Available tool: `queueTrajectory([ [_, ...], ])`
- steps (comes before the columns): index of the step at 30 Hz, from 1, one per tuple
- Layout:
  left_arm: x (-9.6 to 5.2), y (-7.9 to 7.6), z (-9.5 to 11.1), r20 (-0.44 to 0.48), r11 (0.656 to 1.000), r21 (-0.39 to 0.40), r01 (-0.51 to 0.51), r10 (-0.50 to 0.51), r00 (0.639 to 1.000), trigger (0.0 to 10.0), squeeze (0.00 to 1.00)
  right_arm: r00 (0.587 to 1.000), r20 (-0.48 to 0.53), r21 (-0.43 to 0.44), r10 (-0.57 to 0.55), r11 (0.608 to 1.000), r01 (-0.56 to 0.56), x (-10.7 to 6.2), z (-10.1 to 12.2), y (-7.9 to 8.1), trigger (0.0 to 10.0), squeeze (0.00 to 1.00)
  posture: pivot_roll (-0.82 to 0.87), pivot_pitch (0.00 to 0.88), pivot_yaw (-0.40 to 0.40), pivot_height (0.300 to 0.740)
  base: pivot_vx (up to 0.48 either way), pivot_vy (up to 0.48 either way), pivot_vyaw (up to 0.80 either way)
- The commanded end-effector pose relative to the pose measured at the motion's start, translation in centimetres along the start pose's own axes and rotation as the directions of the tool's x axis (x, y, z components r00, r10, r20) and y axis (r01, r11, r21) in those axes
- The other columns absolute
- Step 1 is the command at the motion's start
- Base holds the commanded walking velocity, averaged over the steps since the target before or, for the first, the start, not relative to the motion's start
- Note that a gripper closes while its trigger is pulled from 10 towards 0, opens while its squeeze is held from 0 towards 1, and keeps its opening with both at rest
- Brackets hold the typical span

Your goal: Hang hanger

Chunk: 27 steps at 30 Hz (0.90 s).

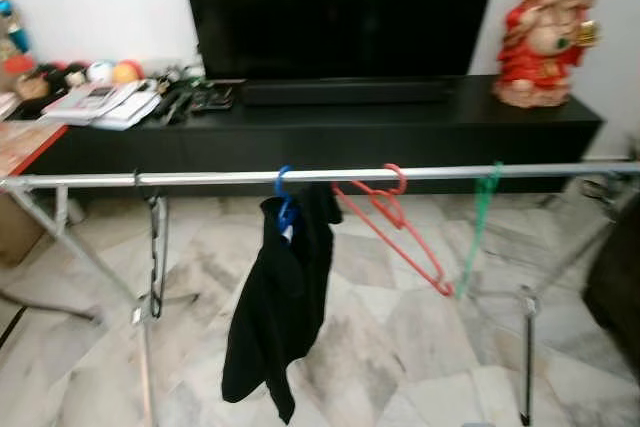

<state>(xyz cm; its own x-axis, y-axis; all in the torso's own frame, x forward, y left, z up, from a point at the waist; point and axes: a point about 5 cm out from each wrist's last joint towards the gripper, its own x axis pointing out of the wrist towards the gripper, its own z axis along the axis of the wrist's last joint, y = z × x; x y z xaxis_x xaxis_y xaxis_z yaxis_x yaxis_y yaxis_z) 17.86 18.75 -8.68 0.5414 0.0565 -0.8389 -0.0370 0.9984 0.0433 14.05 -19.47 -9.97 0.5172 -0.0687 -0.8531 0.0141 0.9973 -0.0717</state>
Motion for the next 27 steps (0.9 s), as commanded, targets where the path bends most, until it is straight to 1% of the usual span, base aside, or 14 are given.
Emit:
queueTrajectory([
  [1, -0.2, 0.4, -1.3, -0.051, 1.000, 0.017, -0.003, 0.004, 0.999, 10.0, 0.00, 0.999, 0.035, -0.006, -0.001, 1.000, 0.002, 0.2, 1.3, -0.2, 10.0, 0.00, 0.00, 0.008, 0.026, 0.740, -0.292, 0.000, 0.00],
  [3, -0.2, 0.9, -1.1, -0.048, 1.000, 0.019, -0.008, 0.009, 0.999, 10.0, 0.00, 0.999, 0.035, -0.006, -0.002, 1.000, 0.002, 0.2, 1.3, -0.2, 10.0, 0.00, 0.00, 0.008, 0.025, 0.740, -0.289, 0.000, 0.00],
  [6, -0.2, 1.8, -0.8, -0.043, 1.000, 0.019, -0.019, 0.020, 0.999, 10.0, 0.00, 0.999, 0.035, -0.006, -0.002, 1.000, 0.002, 0.2, 1.3, -0.2, 10.0, 0.00, 0.00, 0.008, 0.025, 0.740, 0.000, 0.000, 0.00],
  [12, -0.3, 2.2, -1.1, -0.046, 1.000, 0.018, -0.021, 0.022, 0.999, 10.0, 0.00, 0.999, 0.033, 0.006, -0.004, 1.000, 0.004, 0.2, 1.2, -0.2, 10.0, 0.00, 0.00, 0.009, 0.025, 0.740, 0.000, 0.000, 0.00],
  [13, -0.4, 2.0, -1.3, -0.048, 1.000, 0.016, -0.018, 0.019, 0.999, 10.0, 0.00, 1.000, 0.027, 0.007, -0.005, 1.000, 0.005, 0.2, 1.2, -0.2, 10.0, 0.00, 0.00, 0.011, 0.026, 0.740, 0.000, 0.000, 0.00],
  [14, -0.4, 1.5, -1.6, -0.052, 1.000, 0.014, -0.013, 0.014, 0.999, 10.0, 0.00, 1.000, 0.025, 0.008, -0.005, 1.000, 0.004, 0.2, 1.1, -0.2, 10.0, 0.00, 0.00, 0.011, 0.026, 0.740, 0.000, 0.000, -0.78],
  [18, -0.4, 0.8, -1.9, -0.056, 1.000, 0.013, -0.005, 0.006, 0.998, 10.0, 0.00, 1.000, 0.025, 0.007, -0.003, 1.000, 0.003, 0.2, 1.1, -0.2, 10.0, 0.00, -0.01, 0.012, 0.027, 0.740, 0.000, 0.000, -0.78],
  [20, -0.3, -0.2, -2.2, -0.059, 1.000, 0.017, 0.008, -0.007, 0.998, 10.0, 0.00, 1.000, 0.024, 0.005, -0.001, 1.000, 0.001, 0.2, 1.1, -0.2, 10.0, 0.00, -0.01, 0.012, 0.027, 0.740, 0.000, 0.000, -0.77],
  [21, -0.3, -0.2, -2.2, -0.059, 1.000, 0.017, 0.008, -0.007, 0.998, 10.0, 0.00, 1.000, 0.024, 0.005, -0.001, 1.000, 0.001, 0.2, 1.1, -0.2, 10.0, 0.00, -0.01, 0.012, 0.027, 0.740, 0.000, 0.000, -0.76],
  [23, -0.3, -1.1, -2.3, -0.058, 0.999, 0.049, 0.024, -0.021, 0.998, 10.0, 0.00, 1.000, 0.023, 0.003, 0.000, 1.000, 0.000, 0.2, 1.1, -0.2, 10.0, 0.00, -0.01, 0.012, 0.027, 0.740, 0.000, 0.000, -0.76],
  [25, -0.3, -1.3, -2.3, -0.057, 0.998, 0.062, 0.028, -0.024, 0.998, 10.0, 0.00, 1.000, 0.023, 0.004, 0.001, 1.000, -0.001, 0.2, 1.1, -0.2, 10.0, 0.00, -0.01, 0.012, 0.027, 0.740, 0.000, 0.000, -0.76],
  [27, -0.3, -1.4, -2.3, -0.060, 0.996, 0.082, 0.029, -0.024, 0.998, 10.0, 0.00, 1.000, 0.022, 0.004, 0.002, 1.000, -0.002, 0.2, 1.1, -0.1, 10.0, 0.00, -0.01, 0.010, 0.031, 0.740, 0.000, -0.480, -0.75],
])
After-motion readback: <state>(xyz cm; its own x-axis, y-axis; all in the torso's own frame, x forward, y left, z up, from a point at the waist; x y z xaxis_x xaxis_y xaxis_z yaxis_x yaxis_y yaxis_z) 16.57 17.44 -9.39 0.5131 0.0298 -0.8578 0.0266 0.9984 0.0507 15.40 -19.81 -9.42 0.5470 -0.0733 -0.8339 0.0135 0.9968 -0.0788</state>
